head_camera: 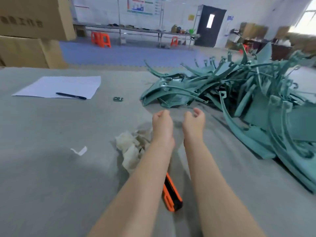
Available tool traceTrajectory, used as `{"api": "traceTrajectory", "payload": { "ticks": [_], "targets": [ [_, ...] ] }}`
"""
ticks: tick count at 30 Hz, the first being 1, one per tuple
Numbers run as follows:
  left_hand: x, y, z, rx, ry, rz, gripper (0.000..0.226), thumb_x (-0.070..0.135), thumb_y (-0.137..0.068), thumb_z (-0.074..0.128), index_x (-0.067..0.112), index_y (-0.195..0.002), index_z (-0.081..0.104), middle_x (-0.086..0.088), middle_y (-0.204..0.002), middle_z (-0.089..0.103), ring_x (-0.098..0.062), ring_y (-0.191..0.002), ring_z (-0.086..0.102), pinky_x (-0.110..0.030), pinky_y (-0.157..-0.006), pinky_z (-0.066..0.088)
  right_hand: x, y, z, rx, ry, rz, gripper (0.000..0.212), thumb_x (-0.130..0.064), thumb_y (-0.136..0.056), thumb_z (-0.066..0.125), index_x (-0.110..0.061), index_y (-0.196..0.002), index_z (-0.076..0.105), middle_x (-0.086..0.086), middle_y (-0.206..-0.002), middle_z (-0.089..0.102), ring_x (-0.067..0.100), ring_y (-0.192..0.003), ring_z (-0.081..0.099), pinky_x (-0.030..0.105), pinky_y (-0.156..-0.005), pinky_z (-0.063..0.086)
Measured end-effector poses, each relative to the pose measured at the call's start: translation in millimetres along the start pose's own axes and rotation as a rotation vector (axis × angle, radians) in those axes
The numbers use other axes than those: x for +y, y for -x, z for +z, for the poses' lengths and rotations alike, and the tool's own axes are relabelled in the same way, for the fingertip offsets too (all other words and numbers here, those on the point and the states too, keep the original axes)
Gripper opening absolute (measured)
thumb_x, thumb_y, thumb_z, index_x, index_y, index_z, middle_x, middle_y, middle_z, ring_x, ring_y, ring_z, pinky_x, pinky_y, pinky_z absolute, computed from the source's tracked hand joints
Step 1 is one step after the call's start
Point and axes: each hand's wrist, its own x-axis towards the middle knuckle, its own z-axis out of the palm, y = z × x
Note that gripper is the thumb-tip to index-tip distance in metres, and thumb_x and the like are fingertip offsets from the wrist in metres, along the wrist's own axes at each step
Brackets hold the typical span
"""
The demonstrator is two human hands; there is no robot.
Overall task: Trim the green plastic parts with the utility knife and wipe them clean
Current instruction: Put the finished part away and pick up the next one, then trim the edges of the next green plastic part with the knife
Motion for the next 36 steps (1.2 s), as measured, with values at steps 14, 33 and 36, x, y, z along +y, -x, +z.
{"api": "traceTrajectory", "payload": {
  "ticks": [14,33,36],
  "targets": [
    [3,-100,24,-0.009,0.115,-0.199,0.016,0.016,-0.093,0.048,0.020,-0.078,0.046,0.002,-0.073,0.040,-0.012,-0.063,0.039,-0.026,-0.056,0.027,12,-118,46,0.106,0.879,-0.167,0.052,-0.024,-0.088,0.059,-0.019,-0.137,0.042,0.016,-0.145,0.024,0.037,-0.128,0.035,0.045,-0.110,0.021],
    [27,-75,-34,0.034,-0.086,-0.137,0.015,0.020,-0.088,0.055,0.012,-0.075,0.057,-0.003,-0.075,0.058,-0.021,-0.066,0.052,-0.028,-0.069,0.048,-7,-9,50,-0.600,0.739,-0.292,0.033,-0.025,-0.092,0.055,-0.020,-0.061,0.043,-0.001,-0.057,0.049,0.012,-0.051,0.042,0.024,-0.041,0.028],
    [35,-57,-46,0.022,-0.227,-0.019,0.021,0.016,-0.089,0.053,0.014,-0.069,0.058,-0.001,-0.069,0.059,-0.018,-0.053,0.045,-0.021,-0.050,0.039,-20,14,38,-0.641,0.664,-0.318,0.031,-0.030,-0.098,0.049,-0.017,-0.070,0.056,0.011,-0.075,0.069,0.022,-0.061,0.058,0.027,-0.045,0.038]
  ]
}}
